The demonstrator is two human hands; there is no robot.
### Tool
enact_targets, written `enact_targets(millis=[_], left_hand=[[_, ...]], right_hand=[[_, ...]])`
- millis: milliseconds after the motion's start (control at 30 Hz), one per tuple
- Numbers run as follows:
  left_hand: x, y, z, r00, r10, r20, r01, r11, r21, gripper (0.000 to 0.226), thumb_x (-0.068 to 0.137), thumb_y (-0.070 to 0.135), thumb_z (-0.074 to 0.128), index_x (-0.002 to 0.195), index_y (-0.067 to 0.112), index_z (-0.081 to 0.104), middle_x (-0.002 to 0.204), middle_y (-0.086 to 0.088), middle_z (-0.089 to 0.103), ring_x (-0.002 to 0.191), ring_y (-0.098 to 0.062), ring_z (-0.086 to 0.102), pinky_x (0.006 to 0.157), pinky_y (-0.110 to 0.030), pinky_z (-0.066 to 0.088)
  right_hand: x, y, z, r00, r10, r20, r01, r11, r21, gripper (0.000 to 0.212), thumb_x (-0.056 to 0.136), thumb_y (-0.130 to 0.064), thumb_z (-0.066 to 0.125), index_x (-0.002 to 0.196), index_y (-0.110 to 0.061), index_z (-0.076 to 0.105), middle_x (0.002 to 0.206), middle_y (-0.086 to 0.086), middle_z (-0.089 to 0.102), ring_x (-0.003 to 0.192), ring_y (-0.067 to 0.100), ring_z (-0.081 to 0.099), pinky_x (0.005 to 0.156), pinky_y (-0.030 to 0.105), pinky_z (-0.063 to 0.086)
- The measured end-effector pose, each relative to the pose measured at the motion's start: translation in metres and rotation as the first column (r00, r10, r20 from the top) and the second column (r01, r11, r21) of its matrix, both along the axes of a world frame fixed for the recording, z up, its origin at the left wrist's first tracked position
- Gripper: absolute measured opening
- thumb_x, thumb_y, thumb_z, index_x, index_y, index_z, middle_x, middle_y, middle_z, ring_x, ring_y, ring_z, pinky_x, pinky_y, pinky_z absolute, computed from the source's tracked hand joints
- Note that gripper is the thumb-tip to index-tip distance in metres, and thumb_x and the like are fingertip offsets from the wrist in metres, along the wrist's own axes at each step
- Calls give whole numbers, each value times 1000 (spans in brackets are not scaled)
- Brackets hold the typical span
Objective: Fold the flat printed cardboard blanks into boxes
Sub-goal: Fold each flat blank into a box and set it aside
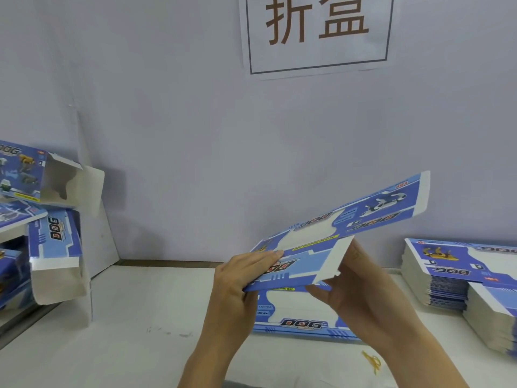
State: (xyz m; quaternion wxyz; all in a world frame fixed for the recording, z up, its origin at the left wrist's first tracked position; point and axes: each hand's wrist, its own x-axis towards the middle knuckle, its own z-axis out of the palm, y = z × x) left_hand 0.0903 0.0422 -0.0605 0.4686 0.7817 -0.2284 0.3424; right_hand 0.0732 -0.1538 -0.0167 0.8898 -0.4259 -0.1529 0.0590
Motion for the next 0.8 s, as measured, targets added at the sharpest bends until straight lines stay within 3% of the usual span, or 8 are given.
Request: enact_targets(millis=[133, 267, 333, 400, 467, 533, 633, 800], left_hand=[[2, 2, -5, 999, -27, -21, 27, 1000, -5, 48, 86, 17, 61, 114, 57, 58, 124, 36, 60, 116, -20, 65, 86, -58, 56], [5, 6, -7, 997, 51, 61, -55, 996, 63, 52, 84, 25, 64, 129, 48, 53, 123, 28, 64, 117, -10, 63, 89, -50, 57], [4, 6, -7, 992, 76, 101, -89, 987, 133, 52, 86, 32, 63, 134, 40, 47, 128, 15, 65, 119, -10, 62, 93, -48, 55], [4, 7, -6, 992, 96, 83, -111, 972, 207, 43, 88, 36, 60, 130, 42, 60, 131, 12, 64, 122, -13, 60, 98, -50, 50], [2, 5, -1, 988, 149, -49, -127, 942, 312, 52, 84, 29, 62, 129, 53, 52, 138, 23, 52, 134, -12, 48, 111, -47, 35], [-2, 2, 1, 958, 180, -225, -55, 882, 468, 71, 87, 32, 64, 128, 66, 19, 143, 36, 24, 147, -3, 21, 119, -36, 16], [-6, -3, 4, 857, 131, -498, 158, 853, 498, 97, 76, 65, 69, 143, 60, 0, 157, 33, 0, 149, 4, -9, 124, -40, 7], [-20, -11, 20, 784, -12, -620, 256, 917, 307, 111, 60, 73, 75, 139, 67, -3, 159, 34, -4, 151, -7, 12, 121, -49, 25]], right_hand=[[1, -4, -2, 999, 9, -32, -8, 1000, 26, 69, 71, -25, 70, 135, -8, 54, 133, 19, 62, 119, 44, 61, 98, 57, 48], [-1, -9, 0, 998, 43, -46, -40, 997, 71, 33, 64, -15, 68, 95, -5, 73, 105, 21, 72, 84, 37, 72, 61, 42, 60], [-3, -11, 0, 997, 28, -76, -22, 997, 72, 24, 70, -13, 60, 84, -6, 78, 97, 19, 74, 77, 34, 73, 52, 36, 57], [-2, -13, -4, 996, 14, -94, -7, 997, 73, 26, 78, -13, 55, 88, -7, 78, 99, 18, 75, 80, 33, 75, 51, 35, 58], [2, -12, -8, 994, -51, -99, 52, 999, 9, 26, 89, -12, 52, 105, -7, 72, 108, 17, 74, 91, 34, 74, 63, 42, 63], [5, -5, -12, 981, -179, -75, 171, 981, -96, 24, 100, -10, 47, 117, -6, 63, 111, 15, 73, 95, 37, 70, 79, 49, 60], [6, 8, -17, 944, -328, 33, 326, 915, -237, 19, 102, -5, 48, 117, -8, 59, 107, 12, 75, 92, 34, 71, 80, 51, 59], [6, 19, -20, 876, -436, 207, 481, 754, -448, 16, 99, -1, 49, 99, -12, 60, 81, -1, 73, 73, 16, 71, 60, 31, 57]])
